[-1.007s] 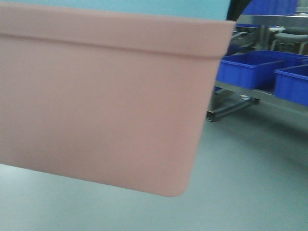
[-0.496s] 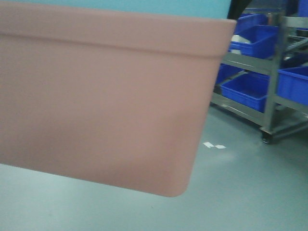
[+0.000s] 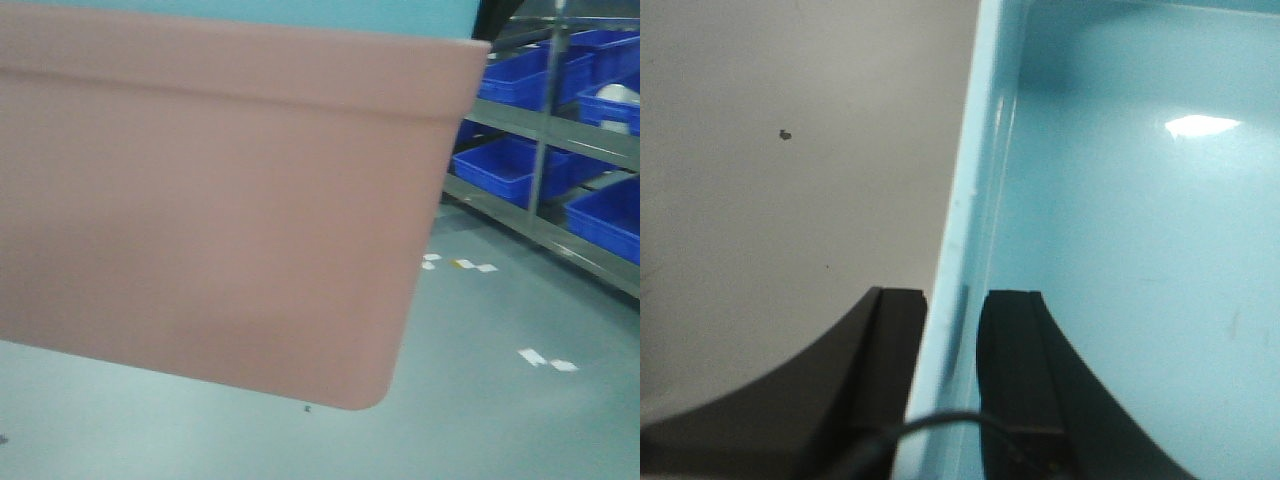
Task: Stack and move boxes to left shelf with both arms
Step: 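Hold the stacked bins while driving toward the blue-crate shelving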
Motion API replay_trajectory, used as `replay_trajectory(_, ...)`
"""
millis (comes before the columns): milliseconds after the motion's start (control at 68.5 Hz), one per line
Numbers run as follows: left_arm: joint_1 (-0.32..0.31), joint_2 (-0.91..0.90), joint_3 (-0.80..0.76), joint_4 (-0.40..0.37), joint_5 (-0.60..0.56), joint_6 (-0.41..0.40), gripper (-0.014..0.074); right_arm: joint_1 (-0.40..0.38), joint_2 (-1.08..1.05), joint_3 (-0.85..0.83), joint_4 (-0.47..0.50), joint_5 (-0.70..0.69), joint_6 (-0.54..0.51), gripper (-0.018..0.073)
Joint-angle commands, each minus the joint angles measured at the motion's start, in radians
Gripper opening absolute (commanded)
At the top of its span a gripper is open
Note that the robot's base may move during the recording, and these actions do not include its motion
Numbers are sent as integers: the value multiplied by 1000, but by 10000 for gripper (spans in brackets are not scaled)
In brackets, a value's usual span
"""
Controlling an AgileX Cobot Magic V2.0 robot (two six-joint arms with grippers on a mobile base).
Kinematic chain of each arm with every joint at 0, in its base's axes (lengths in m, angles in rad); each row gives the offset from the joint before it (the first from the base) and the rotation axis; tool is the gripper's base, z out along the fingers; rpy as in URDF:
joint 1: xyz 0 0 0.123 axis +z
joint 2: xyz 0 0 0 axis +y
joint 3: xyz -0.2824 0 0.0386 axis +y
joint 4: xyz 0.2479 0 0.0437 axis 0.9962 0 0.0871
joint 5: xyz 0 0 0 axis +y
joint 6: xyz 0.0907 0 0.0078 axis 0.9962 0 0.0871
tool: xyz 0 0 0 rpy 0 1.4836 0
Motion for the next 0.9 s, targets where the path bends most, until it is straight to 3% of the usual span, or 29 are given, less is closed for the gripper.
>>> replay_trajectory(0, -55, -30, -44, -96, -276, 28, -12, 19, -30, -50, -23, -270, 20, 57)
replay_trajectory(890, -55, -30, -44, -96, -276, 28, -12, 19, -30, -50, -23, -262, 20, 57)
